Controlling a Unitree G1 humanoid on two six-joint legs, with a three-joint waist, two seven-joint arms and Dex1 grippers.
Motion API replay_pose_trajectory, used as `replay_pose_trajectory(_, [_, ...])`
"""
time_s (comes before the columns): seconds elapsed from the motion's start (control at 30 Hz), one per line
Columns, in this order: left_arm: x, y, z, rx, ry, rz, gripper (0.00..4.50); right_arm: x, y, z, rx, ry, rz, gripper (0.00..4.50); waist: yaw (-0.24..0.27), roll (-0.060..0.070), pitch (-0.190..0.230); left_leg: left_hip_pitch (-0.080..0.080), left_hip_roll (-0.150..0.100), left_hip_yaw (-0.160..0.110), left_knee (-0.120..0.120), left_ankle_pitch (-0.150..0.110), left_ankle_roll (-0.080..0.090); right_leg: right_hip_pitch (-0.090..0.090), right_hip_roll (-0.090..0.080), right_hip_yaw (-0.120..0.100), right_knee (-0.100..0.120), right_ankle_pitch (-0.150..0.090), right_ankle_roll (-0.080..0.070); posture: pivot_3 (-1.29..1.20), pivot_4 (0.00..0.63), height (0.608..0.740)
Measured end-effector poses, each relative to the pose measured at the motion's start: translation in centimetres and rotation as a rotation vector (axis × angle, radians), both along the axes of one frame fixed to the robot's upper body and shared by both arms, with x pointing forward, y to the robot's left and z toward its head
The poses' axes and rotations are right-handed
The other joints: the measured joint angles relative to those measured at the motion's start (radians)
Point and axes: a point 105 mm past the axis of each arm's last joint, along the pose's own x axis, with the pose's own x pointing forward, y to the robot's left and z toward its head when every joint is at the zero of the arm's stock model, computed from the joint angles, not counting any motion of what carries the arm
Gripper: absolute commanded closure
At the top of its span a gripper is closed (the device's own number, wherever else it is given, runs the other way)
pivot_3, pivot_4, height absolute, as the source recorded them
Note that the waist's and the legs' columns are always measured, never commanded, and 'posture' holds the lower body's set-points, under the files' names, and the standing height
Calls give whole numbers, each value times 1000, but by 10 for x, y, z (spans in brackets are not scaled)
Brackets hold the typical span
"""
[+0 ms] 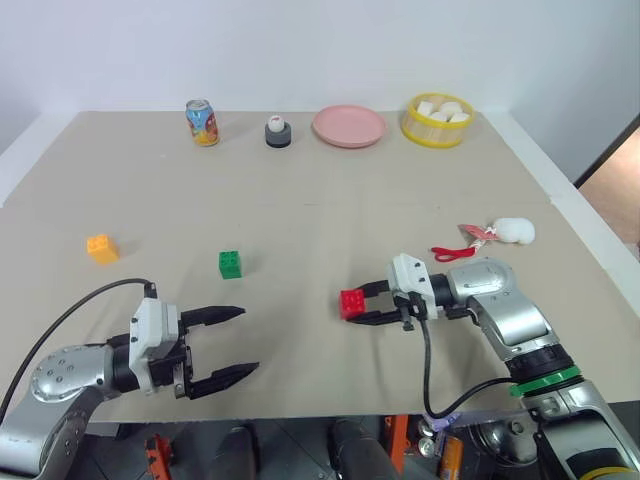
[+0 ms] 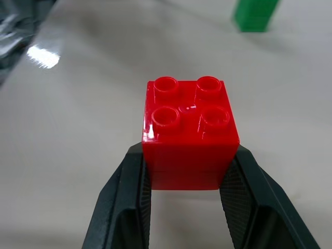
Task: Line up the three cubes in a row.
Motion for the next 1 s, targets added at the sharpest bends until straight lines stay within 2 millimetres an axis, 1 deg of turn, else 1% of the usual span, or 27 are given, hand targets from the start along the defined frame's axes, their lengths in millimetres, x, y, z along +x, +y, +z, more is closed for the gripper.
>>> replay_pose_trajectory(0.1, [-1,1,4,1,-24,14,161,1,-6,-4,-11,17,-5,3266,1,0,0,1,0,0,0,0,0,0,0,0,0,0,-1,0,150,740])
replay_pose_trajectory(0.23, [5,3,13,-3,-75,42,161,8,-15,-9,-6,45,-54,3266,1,0,0,1,0,1,0,0,0,0,0,0,0,0,-1,0,150,740])
replay_pose_trajectory(0.37, [8,2,16,-8,-92,53,161,11,-17,-9,-3,46,-66,3266,2,0,0,1,0,1,0,0,0,0,0,0,0,0,-1,0,150,740])
replay_pose_trajectory(0.53, [10,3,17,-9,-97,56,161,13,-20,-13,-1,61,-78,3266,2,0,0,0,0,1,0,0,-1,0,0,0,0,0,-1,0,150,740])
replay_pose_trajectory(0.63, [13,2,22,-10,-120,53,161,11,-20,-14,-4,76,-64,3266,4,0,0,1,0,1,0,0,-1,0,1,0,0,0,-1,0,150,740])
replay_pose_trajectory(0.9, [14,2,22,-12,-122,59,161,9,-19,-14,-7,74,-45,3266,4,0,0,1,0,1,0,0,-1,0,1,0,0,0,-1,0,150,740])
replay_pose_trajectory(1.0, [14,3,22,-14,-121,69,161,13,-13,-17,9,74,-44,3266,3,0,0,1,1,1,0,0,-1,0,1,0,0,0,-1,0,150,740])
